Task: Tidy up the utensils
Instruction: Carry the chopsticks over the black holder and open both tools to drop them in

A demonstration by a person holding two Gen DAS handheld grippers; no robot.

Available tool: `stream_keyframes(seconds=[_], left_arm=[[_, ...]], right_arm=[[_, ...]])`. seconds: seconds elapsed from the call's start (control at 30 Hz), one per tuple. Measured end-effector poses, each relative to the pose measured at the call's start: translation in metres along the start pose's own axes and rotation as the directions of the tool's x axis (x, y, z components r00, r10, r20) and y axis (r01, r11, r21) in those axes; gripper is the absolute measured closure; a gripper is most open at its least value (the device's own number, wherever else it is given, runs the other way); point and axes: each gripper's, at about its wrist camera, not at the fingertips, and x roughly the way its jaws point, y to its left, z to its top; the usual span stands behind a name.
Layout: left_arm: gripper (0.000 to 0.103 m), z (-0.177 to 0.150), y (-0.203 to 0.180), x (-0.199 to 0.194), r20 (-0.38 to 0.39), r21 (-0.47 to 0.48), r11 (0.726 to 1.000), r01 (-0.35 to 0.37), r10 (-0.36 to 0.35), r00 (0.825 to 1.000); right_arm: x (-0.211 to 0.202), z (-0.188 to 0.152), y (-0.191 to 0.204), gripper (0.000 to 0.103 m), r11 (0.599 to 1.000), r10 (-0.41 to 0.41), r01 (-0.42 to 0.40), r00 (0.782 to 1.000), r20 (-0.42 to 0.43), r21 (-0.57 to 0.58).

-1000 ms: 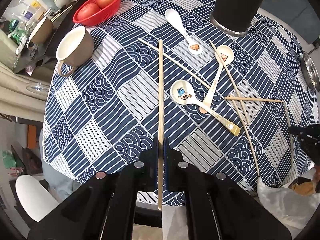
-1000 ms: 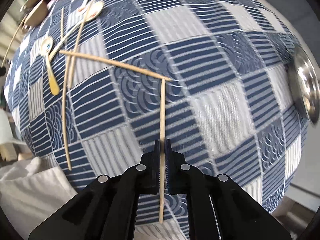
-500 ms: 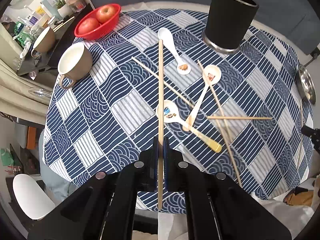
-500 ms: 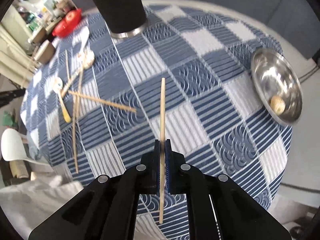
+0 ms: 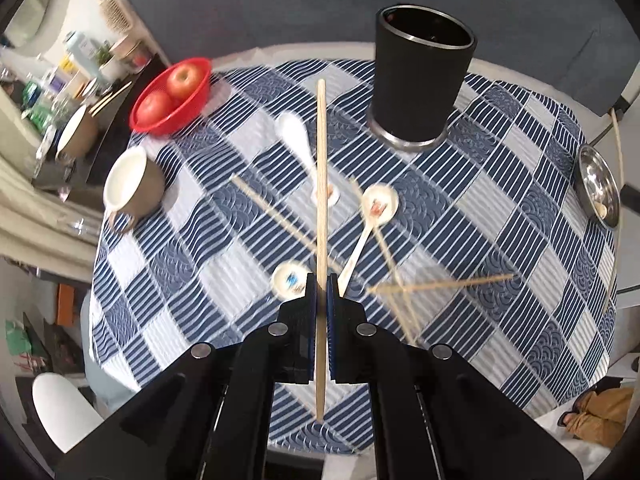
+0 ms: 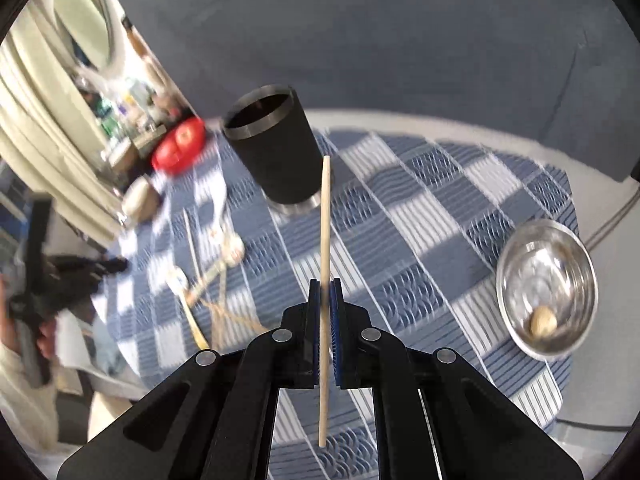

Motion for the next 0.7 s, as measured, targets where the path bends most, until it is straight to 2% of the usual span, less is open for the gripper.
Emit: stream_keyframes(seconds=[0.17, 0.33, 0.53, 0.6, 0.7], left_arm=[[0.098, 0.035, -0.015, -0.005, 0.042, 0.031, 0.998, 0.058, -0.059, 0.997], [0.098, 0.074, -0.02, -0.018, 0.107, 0.041, 0.989, 0.142, -0.145, 0.984], [0.098, 0.114, -0.021, -0.027, 0.181, 0.057, 0.97, 0.238, -0.244, 0.953], [0.098, 0.127, -0.019, -0.024, 0.199, 0.065, 0.954, 0.293, -0.3, 0.933], [0.098, 0.143, -0.018, -0.018, 0.215, 0.066, 0.943, 0.325, -0.332, 0.918]], right_arm=[[-0.023, 0.035, 0.012, 0.098, 1.0, 0.016, -0.018, 0.993, 0.117, 0.021], [-0.04, 0.073, 0.026, 0.098, 1.0, 0.017, -0.02, 0.979, 0.202, 0.012], [-0.038, 0.114, 0.041, 0.098, 0.997, 0.07, -0.071, 0.967, 0.244, -0.005], [-0.033, 0.126, 0.045, 0.098, 0.998, 0.061, -0.061, 0.967, 0.248, -0.008], [-0.029, 0.144, 0.051, 0.098, 0.999, 0.044, -0.045, 0.956, 0.29, -0.006]])
